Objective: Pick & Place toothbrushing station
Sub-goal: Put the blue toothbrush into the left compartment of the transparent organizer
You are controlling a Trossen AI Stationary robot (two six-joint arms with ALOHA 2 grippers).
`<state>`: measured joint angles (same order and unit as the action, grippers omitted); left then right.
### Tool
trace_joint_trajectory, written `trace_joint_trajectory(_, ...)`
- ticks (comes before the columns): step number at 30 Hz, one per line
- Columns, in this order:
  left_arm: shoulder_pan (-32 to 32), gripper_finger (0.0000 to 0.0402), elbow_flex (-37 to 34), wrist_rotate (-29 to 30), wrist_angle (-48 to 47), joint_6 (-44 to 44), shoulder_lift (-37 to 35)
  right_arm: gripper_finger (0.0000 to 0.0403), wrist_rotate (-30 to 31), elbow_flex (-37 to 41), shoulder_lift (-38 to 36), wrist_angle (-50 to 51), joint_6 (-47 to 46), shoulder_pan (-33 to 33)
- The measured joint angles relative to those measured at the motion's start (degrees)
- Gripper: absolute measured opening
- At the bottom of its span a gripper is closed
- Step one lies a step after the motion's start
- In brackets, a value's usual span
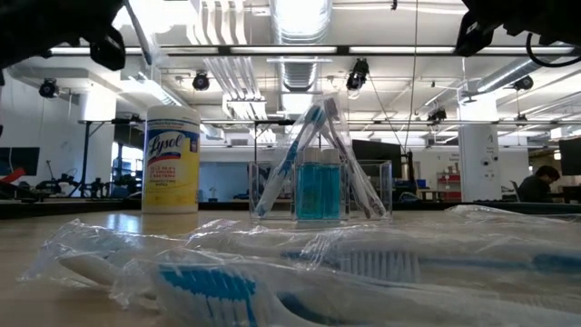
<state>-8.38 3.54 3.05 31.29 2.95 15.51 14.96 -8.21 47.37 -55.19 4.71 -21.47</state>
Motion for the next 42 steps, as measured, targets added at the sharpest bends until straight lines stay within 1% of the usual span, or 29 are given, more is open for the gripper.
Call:
trace_joint_trajectory(3,0.02,0.0035,-1.74,0.16,-0.95,-0.09,-1.97,0.0008,0.00,0.04,0.00,0.16,0.00,0.00)
trace_joint_trajectory(8,0.02,0.0035,-1.85,0.83,-0.21,-0.03,-3.49,0.0008,0.03,0.04,0.00,0.27,0.44,0.00)
trace_joint_trajectory(12,0.04,0.0035,-1.26,0.83,-0.37,-0.27,-2.78,0.0008,0.06,0.04,0.00,0.27,0.95,0.00)
trace_joint_trajectory(15,0.04,0.0035,-0.32,1.07,1.92,-1.20,-0.11,0.0008,0.20,0.04,0.00,0.27,2.70,0.00)
trace_joint_trajectory(20,0.04,0.0034,4.47,0.99,5.66,-3.07,8.11,0.0008,0.20,-0.14,0.02,0.29,3.26,0.15)
trace_joint_trajectory(24,0.04,0.0034,10.57,0.98,6.11,-6.24,17.21,0.0008,0.20,-0.37,0.02,0.36,3.46,0.15)
trace_joint_trajectory(26,0.22,0.0035,13.37,0.98,8.09,-8.77,21.97,0.0008,0.20,-0.39,0.02,0.44,3.44,0.15)
trace_joint_trajectory(30,2.14,0.0042,18.88,0.98,10.59,-10.90,30.88,0.0008,0.19,-0.39,0.02,0.60,3.37,0.15)
trace_joint_trajectory(33,4.00,0.0033,21.89,0.81,9.44,-10.86,37.42,0.0008,0.18,-0.39,0.04,0.62,3.24,0.15)
trace_joint_trajectory(35,5.19,0.0032,23.87,0.72,10.70,-10.58,41.25,0.0008,0.18,-0.38,0.02,1.02,3.24,0.15)
trace_joint_trajectory(39,7.32,0.0033,24.63,0.64,12.52,-8.45,48.33,0.0008,0.16,-0.37,0.04,1.09,3.24,0.13)
trace_joint_trajectory(42,8.12,0.0034,23.87,0.68,17.76,-7.15,52.40,0.0008,0.16,-0.37,0.04,1.21,3.31,0.11)
